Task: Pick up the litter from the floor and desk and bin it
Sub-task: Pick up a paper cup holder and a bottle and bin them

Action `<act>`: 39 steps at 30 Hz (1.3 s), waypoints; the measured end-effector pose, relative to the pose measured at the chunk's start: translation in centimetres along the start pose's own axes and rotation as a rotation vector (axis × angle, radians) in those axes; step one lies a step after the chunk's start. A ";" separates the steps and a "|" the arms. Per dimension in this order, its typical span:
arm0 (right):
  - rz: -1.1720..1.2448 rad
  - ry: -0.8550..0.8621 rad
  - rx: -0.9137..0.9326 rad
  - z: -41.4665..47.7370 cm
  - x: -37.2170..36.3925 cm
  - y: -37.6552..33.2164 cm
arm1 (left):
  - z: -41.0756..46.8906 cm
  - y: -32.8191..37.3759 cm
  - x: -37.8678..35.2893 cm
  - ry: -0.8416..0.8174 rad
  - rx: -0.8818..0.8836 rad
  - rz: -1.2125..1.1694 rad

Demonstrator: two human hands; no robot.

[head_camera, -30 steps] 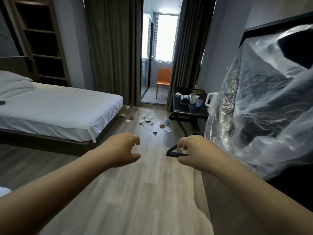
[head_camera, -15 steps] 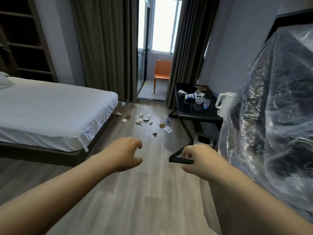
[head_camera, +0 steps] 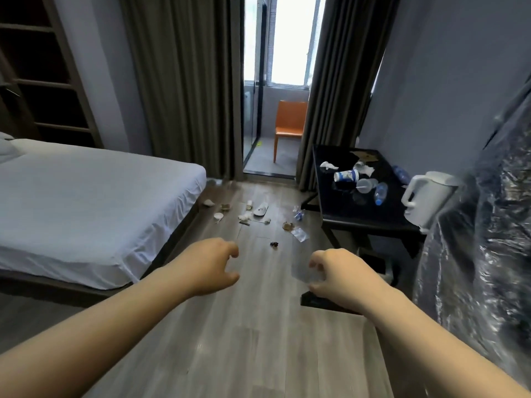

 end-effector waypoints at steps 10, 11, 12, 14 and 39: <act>0.024 -0.052 -0.045 15.9 -1.1 1.9 | 15.2 -6.9 -2.0 -0.054 -0.019 -0.018; 0.027 -0.056 -0.058 17.8 -1.2 1.9 | 16.9 -7.8 -2.0 -0.055 -0.027 -0.015; 0.033 -0.056 -0.076 19.5 -1.4 2.0 | 18.6 -8.9 -2.0 -0.053 -0.033 -0.013; 0.037 -0.048 -0.102 23.1 -1.4 2.2 | 21.9 -11.1 -1.7 -0.038 -0.049 -0.010; 0.135 -0.141 -0.264 61.3 -1.4 12.9 | 61.8 -23.8 -5.8 -0.178 -0.117 -0.035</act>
Point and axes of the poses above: each hand's wrist, its own z-axis towards the middle knuckle, its own x-axis out of the back of the hand, y = z × x, the point moved 9 cm from there along z, towards the middle knuckle, and after that the axes turned 11 degrees about z, right-handed, at the moved point
